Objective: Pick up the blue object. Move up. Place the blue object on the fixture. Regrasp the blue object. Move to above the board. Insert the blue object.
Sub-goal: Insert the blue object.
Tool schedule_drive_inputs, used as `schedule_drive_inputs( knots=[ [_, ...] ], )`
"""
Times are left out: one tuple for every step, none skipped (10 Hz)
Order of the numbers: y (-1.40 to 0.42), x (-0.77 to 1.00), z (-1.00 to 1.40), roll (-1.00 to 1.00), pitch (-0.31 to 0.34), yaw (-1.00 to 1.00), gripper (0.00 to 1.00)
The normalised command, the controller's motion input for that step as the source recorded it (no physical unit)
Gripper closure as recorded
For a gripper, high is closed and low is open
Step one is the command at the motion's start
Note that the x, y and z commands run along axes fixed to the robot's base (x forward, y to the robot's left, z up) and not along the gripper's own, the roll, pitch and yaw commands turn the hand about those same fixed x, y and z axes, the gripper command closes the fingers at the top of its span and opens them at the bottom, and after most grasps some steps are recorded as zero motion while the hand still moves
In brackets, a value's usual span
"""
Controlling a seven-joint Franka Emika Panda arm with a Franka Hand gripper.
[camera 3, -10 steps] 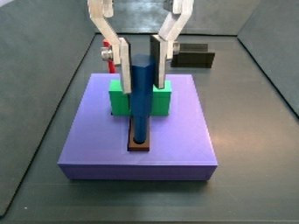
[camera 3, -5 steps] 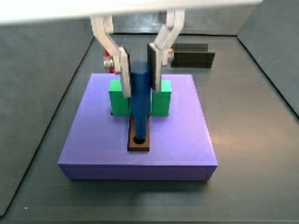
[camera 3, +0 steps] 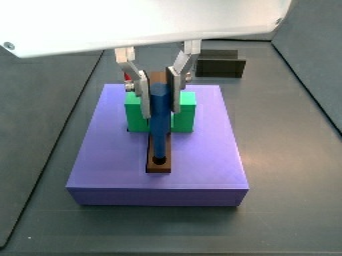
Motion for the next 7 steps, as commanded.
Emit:
schedule_drive_inputs(
  knots=[
    [0.00, -0.07, -0.15, 0.04, -0.066, 0.02, 1.00],
    [0.00, 0.00, -0.13, 0.05, -0.004, 0.00, 1.00],
    [0.00, 0.07, -0.16, 0.08, -0.004, 0.03, 1.00],
    [0.00, 0.08, -0.13, 0.08, 0.000, 0.07, 1.00],
    [-0.02, 0.07, -0.11, 0.04, 0.000, 0.12, 1.00],
    [-0.16, 0.08, -0.08, 0.00, 0.000, 0.13, 1.00],
    [-0.13, 0.07, -0.09, 0.00, 0.000, 0.10, 1.00]
  ],
)
